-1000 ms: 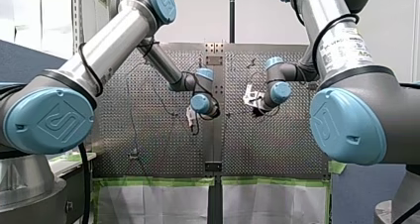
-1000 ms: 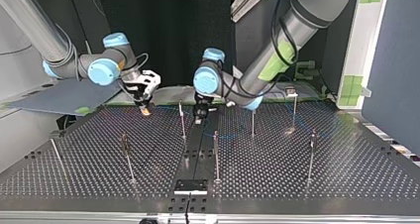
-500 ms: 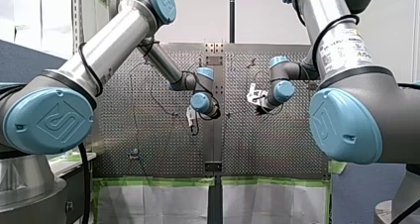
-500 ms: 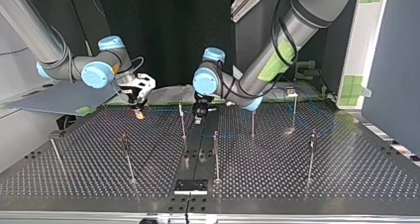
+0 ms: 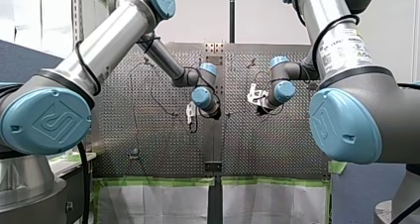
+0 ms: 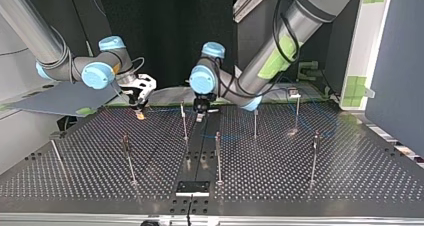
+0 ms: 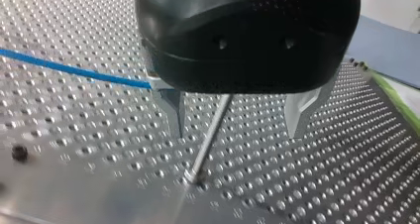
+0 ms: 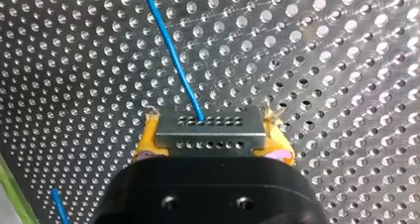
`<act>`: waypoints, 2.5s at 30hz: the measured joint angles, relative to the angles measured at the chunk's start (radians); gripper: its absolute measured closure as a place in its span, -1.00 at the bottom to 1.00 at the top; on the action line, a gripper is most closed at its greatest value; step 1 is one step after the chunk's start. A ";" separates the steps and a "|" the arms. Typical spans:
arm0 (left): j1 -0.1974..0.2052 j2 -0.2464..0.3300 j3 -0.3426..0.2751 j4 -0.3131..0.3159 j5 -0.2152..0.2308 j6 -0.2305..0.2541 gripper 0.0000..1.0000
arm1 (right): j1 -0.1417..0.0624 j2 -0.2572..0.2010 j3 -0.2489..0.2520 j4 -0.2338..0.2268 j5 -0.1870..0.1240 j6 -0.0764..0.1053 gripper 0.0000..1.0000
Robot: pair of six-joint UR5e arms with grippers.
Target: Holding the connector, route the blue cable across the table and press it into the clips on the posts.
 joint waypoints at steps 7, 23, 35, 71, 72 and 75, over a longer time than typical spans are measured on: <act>-0.038 0.041 -0.027 -0.041 -0.020 0.014 -1.00 | -0.010 0.000 0.010 0.004 0.002 0.000 1.00; -0.165 0.059 -0.083 0.007 -0.093 -0.015 -1.00 | -0.047 -0.001 0.011 0.034 0.002 0.000 1.00; -0.249 0.047 -0.045 0.084 -0.204 -0.041 -1.00 | -0.063 -0.001 0.011 0.040 0.002 -0.001 1.00; -0.254 -0.183 0.275 0.001 -0.310 -0.096 -1.00 | -0.076 -0.006 0.011 0.049 -0.001 -0.002 1.00; -0.253 -0.187 0.278 0.003 -0.306 -0.096 -1.00 | -0.076 -0.006 0.011 0.049 -0.001 -0.002 1.00; -0.249 -0.210 0.296 0.002 -0.291 -0.097 -1.00 | -0.075 -0.007 0.011 0.049 -0.001 -0.003 1.00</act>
